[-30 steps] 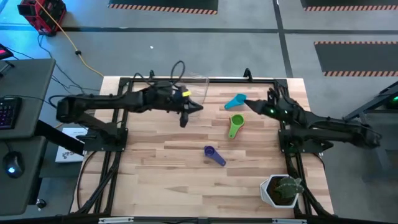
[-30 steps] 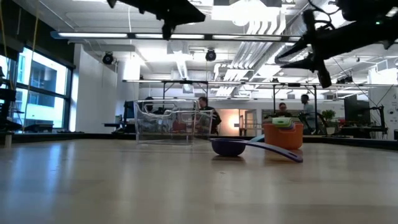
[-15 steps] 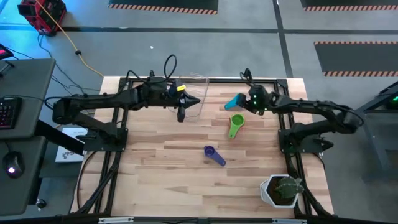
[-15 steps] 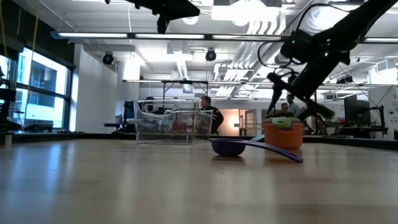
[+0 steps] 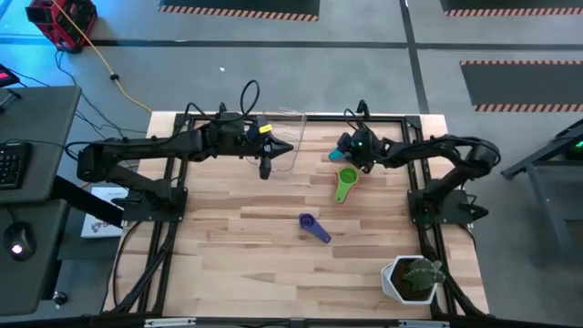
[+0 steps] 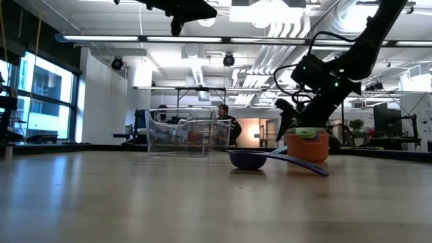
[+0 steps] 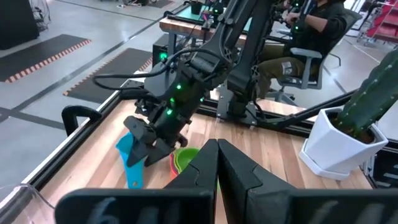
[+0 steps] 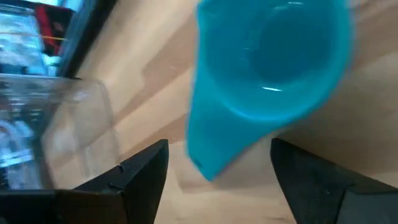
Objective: Nest measuring cups in basket
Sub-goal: Stack the light blue measuring cup on top of the green measuring cup
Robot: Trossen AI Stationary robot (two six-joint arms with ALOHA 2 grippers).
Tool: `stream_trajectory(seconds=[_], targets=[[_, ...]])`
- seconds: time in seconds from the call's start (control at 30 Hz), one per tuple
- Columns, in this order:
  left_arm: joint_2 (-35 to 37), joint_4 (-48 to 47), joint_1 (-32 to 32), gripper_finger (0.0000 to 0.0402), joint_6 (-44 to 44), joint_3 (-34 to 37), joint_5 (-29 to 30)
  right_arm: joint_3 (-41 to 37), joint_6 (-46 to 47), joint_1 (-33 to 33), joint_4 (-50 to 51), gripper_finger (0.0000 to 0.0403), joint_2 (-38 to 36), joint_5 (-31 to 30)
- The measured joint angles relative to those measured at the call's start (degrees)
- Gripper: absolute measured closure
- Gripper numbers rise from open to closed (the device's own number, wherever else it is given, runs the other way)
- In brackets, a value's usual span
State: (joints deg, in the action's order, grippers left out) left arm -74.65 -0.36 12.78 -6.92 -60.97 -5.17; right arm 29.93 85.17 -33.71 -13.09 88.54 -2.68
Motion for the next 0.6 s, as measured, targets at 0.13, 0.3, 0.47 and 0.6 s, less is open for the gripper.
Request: stream_trajectory(seconds=[0.13, 0.3, 0.47, 0.6], targets=[[0.0, 0.02, 0.0, 0.0401, 0.0, 0.0, 0.0, 0.06, 1.87, 0.06, -2.24, 0.0135, 1.42, -1.91], [-0.01, 0.02, 0.0, 0.0402, 0.04, 0.0, -0.11, 0.07, 3.52, -0.38, -2.96, 0.0185, 2.94, -4.95], [-0.02, 0.02, 0.0, 0.0401, -0.82, 0.0, -0.22, 0.09, 3.26, -0.26, -2.79, 0.0278, 3.71, -5.04], [-0.02, -0.09, -0.09, 0.0401, -0.96, 0.0, -0.22, -0.09, -0.93, -0.31, -2.05, 0.0365, 1.79, -3.74]])
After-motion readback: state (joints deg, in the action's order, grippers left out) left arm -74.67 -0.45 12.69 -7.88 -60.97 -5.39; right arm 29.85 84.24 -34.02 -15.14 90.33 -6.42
